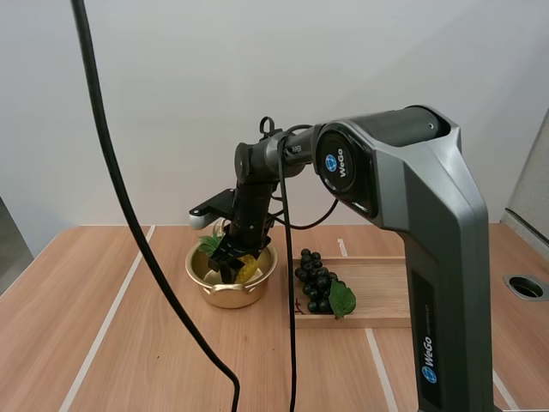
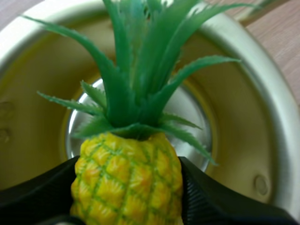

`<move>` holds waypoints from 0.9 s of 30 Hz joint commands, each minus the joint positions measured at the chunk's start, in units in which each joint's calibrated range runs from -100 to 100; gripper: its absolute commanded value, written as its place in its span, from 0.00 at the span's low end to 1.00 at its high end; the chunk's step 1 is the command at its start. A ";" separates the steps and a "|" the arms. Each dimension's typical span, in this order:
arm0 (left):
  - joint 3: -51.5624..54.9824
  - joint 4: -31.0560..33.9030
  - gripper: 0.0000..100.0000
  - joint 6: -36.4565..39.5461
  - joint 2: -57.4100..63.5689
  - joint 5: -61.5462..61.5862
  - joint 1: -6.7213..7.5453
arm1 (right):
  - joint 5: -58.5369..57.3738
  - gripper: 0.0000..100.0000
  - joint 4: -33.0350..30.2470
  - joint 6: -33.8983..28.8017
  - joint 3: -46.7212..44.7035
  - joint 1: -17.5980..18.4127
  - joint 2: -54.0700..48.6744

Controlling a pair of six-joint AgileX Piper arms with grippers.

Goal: Open the pot, put the pineapple inside, and close it

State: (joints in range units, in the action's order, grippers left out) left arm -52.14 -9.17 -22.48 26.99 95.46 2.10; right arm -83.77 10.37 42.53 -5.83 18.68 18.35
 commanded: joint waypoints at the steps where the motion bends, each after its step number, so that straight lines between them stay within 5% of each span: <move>1: -0.37 0.39 0.00 0.57 0.41 -0.02 0.18 | -1.62 0.00 -2.28 -1.32 0.32 0.05 -0.45; 27: -0.37 0.39 0.00 0.57 0.41 1.11 0.18 | 1.30 0.00 -3.76 -1.99 -2.26 0.05 3.28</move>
State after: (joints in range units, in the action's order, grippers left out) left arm -52.14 -9.17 -22.36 26.99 97.87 2.10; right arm -82.82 7.88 40.69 -7.42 19.00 20.86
